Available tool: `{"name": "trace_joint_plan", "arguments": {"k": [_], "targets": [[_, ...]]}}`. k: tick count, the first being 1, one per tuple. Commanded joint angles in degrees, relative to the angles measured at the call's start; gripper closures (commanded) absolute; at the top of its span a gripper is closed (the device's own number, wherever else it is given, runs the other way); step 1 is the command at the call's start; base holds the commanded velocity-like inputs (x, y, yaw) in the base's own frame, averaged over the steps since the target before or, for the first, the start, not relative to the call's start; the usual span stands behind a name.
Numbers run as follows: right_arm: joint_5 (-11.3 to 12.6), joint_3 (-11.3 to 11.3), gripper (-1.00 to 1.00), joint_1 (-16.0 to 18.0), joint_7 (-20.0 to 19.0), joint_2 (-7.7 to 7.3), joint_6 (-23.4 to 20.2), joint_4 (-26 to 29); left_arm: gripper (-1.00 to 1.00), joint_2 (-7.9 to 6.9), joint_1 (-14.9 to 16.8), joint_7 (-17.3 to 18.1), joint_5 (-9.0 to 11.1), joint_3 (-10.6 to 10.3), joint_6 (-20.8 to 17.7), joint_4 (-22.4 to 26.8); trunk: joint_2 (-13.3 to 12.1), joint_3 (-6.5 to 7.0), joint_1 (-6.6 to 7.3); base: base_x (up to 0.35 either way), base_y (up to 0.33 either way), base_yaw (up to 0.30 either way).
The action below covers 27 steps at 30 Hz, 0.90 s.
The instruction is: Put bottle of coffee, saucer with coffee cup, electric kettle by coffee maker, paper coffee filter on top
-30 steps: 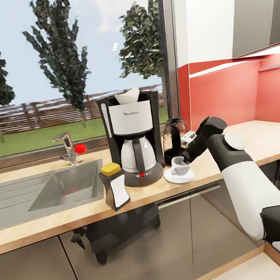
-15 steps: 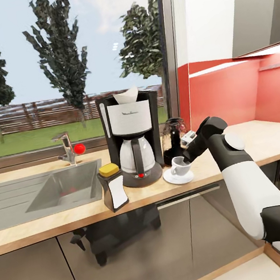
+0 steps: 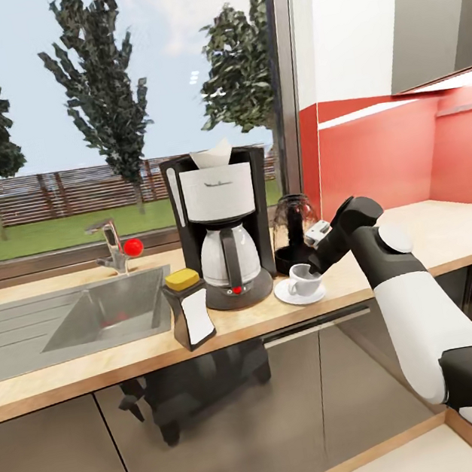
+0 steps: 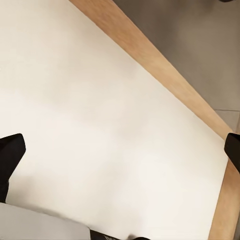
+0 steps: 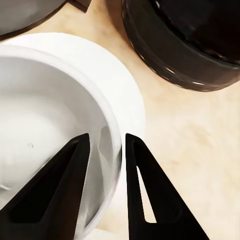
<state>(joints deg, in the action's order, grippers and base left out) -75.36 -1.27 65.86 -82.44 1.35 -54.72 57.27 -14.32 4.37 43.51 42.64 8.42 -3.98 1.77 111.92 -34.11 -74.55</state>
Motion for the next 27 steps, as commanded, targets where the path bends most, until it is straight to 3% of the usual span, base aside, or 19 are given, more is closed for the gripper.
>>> {"name": "trace_joint_plan", "arguments": {"k": [1, 27], "targets": [[-0.53, -0.14, 1.0, 0.05, -0.62, 0.06, -0.57, 0.04, -1.0, -0.01, 0.03, 0.21, -0.11, 0.45, -0.44, -0.01, 0.03, -0.07, 0.01, 0.0, 0.0, 0.0], [-0.58, -0.22, 1.0, 0.05, -0.62, 0.06, -0.57, 0.04, -1.0, -0.01, 0.03, 0.23, -0.12, 0.45, -0.42, -0.01, 0.03, -0.07, 0.01, 0.022, 0.0, 0.0]]}}
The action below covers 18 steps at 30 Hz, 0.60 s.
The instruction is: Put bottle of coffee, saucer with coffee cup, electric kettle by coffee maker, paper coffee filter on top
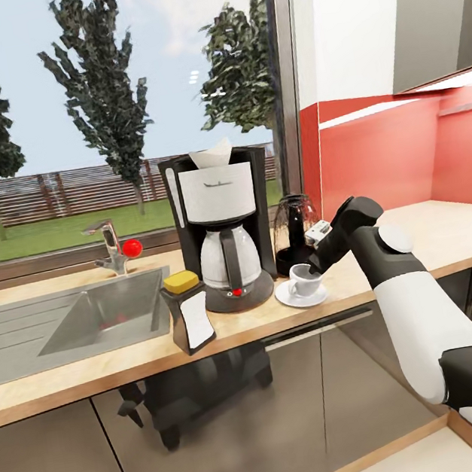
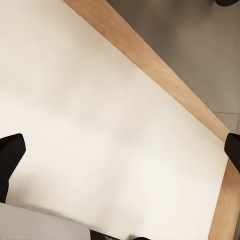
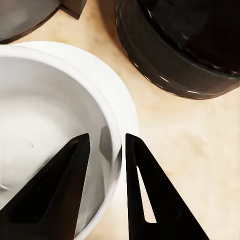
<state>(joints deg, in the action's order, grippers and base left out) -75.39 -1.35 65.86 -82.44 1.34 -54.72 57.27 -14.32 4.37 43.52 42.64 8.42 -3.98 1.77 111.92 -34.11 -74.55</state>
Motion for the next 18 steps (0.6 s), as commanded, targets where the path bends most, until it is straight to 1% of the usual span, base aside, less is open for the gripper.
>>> {"name": "trace_joint_plan", "arguments": {"k": [1, 4, 15, 18], "targets": [[-0.54, -0.15, 1.0, 0.05, -0.62, 0.07, -0.57, 0.04, -1.0, -0.01, 0.03, 0.23, -0.12, 0.45, -0.42, -0.01, 0.03, -0.07, 0.01, 0.0, 0.0, 0.0], [-0.54, -0.11, 1.0, 0.05, -0.62, 0.07, -0.57, 0.04, -1.0, -0.01, 0.03, 0.24, -0.15, 0.44, -0.42, -0.01, 1.24, -0.61, -0.65, 0.0, 0.0, 0.0], [-0.54, -0.15, 1.0, 0.05, -0.62, 0.07, -0.57, 0.04, -1.0, -0.01, 0.03, 0.17, -0.13, 0.45, -0.44, -0.01, 1.24, -0.61, -0.65, 0.002, 0.0, 0.0], [-0.54, -0.15, 1.0, 0.05, -0.62, 0.07, -0.57, 0.07, -1.0, -0.01, 0.03, 0.16, -0.12, 0.45, -0.44, -0.01, 1.24, -0.61, -0.65, 0.123, 0.0, 0.0]]}}
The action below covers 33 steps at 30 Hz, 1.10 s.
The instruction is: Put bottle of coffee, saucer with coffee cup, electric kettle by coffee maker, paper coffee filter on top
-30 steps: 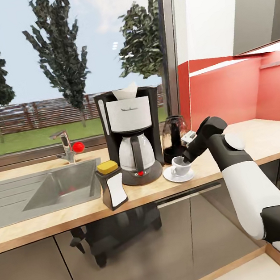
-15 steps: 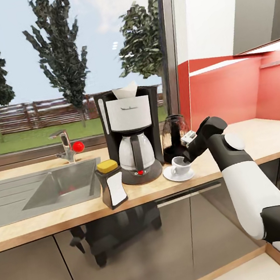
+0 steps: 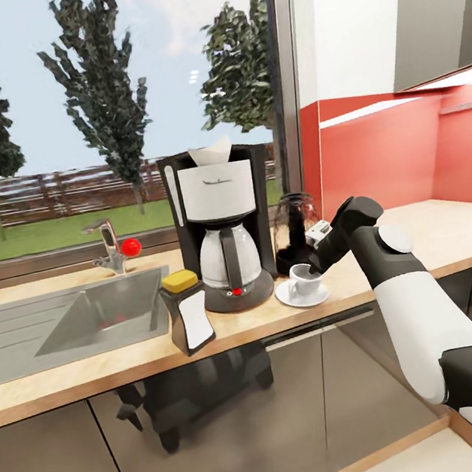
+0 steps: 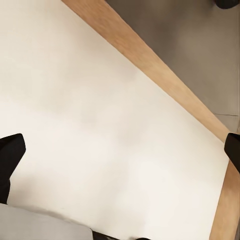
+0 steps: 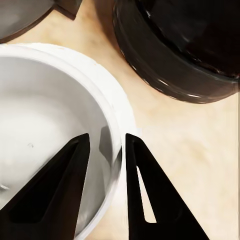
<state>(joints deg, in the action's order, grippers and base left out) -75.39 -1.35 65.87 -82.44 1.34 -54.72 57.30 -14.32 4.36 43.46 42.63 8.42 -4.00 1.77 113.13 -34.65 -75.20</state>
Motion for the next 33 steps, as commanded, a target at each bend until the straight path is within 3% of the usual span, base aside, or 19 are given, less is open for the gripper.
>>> {"name": "trace_joint_plan", "arguments": {"k": [1, 22, 23, 33], "targets": [[-0.55, -0.15, 1.0, 0.05, -0.62, 0.07, -0.56, 0.03, -1.0, -0.01, 0.03, 0.22, -0.12, 0.45, -0.43, -0.01, 0.03, -0.07, 0.0, 0.078, 0.0, 0.0], [-0.55, -0.15, 1.0, 0.05, -0.62, 0.07, -0.56, 0.09, -1.0, 0.02, 0.03, 0.22, -0.14, 0.44, -0.45, -0.01, 0.03, -0.07, 0.0, 0.01, 0.0, 0.0], [-0.55, -0.15, -1.0, 0.05, -0.62, 0.07, -0.56, 0.09, -1.0, 0.03, 0.03, 0.22, -0.15, 0.44, -0.44, -0.01, 0.03, -0.07, 0.0, 0.0, 0.0, 0.0], [-0.55, -0.15, -1.0, 0.05, -0.63, 0.07, -0.56, 0.09, -1.0, 0.03, 0.03, 0.22, -0.17, 0.45, -0.44, -0.01, 0.03, -0.07, 0.0, 0.0, 0.0, 0.0]]}}
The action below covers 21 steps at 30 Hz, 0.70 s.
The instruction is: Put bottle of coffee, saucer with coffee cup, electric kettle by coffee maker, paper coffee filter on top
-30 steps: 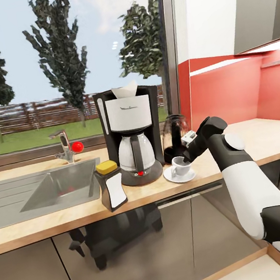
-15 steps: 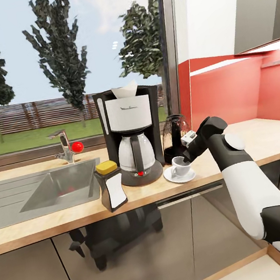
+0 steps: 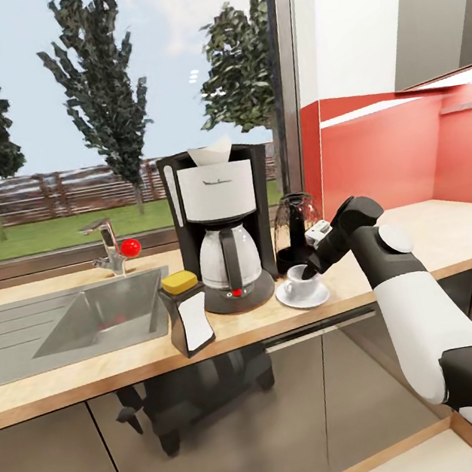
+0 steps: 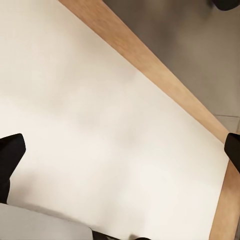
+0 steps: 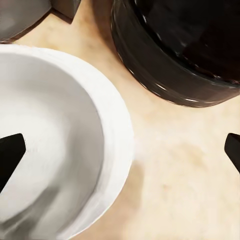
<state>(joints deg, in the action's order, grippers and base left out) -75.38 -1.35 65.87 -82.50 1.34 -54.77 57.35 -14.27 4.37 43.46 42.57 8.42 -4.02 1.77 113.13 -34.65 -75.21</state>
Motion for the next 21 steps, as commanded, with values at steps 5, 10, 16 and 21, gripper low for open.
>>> {"name": "trace_joint_plan", "arguments": {"k": [5, 10, 16, 21], "targets": [[-0.55, -0.14, -1.0, 0.05, -0.61, 0.07, -0.51, 0.04, -1.0, -0.02, 0.03, 0.22, -0.05, 0.44, -0.41, -0.01, 0.03, -0.07, 0.01, 0.0, 0.0, 0.0], [-0.55, -0.14, -1.0, 0.05, -0.63, 0.07, -0.51, 0.04, -1.0, 0.01, 0.03, 0.22, -0.1, 0.41, -0.44, -0.01, -1.57, 0.65, 0.89, 0.0, 0.0, 0.0], [-0.55, -0.14, -1.0, 0.05, -0.64, 0.07, -0.54, 0.2, -1.0, 0.02, 0.03, 0.22, -0.09, 0.37, -0.44, -0.01, -3.98, 1.73, 2.2, 0.0, 0.0, 0.0], [-0.55, -0.21, -1.0, 0.05, -0.69, 0.07, -0.59, 0.45, -1.0, 0.03, 0.03, 0.15, -0.08, 0.37, -0.46, -0.01, -5.98, 2.62, 3.3, 0.0, 0.0, 0.0]]}}
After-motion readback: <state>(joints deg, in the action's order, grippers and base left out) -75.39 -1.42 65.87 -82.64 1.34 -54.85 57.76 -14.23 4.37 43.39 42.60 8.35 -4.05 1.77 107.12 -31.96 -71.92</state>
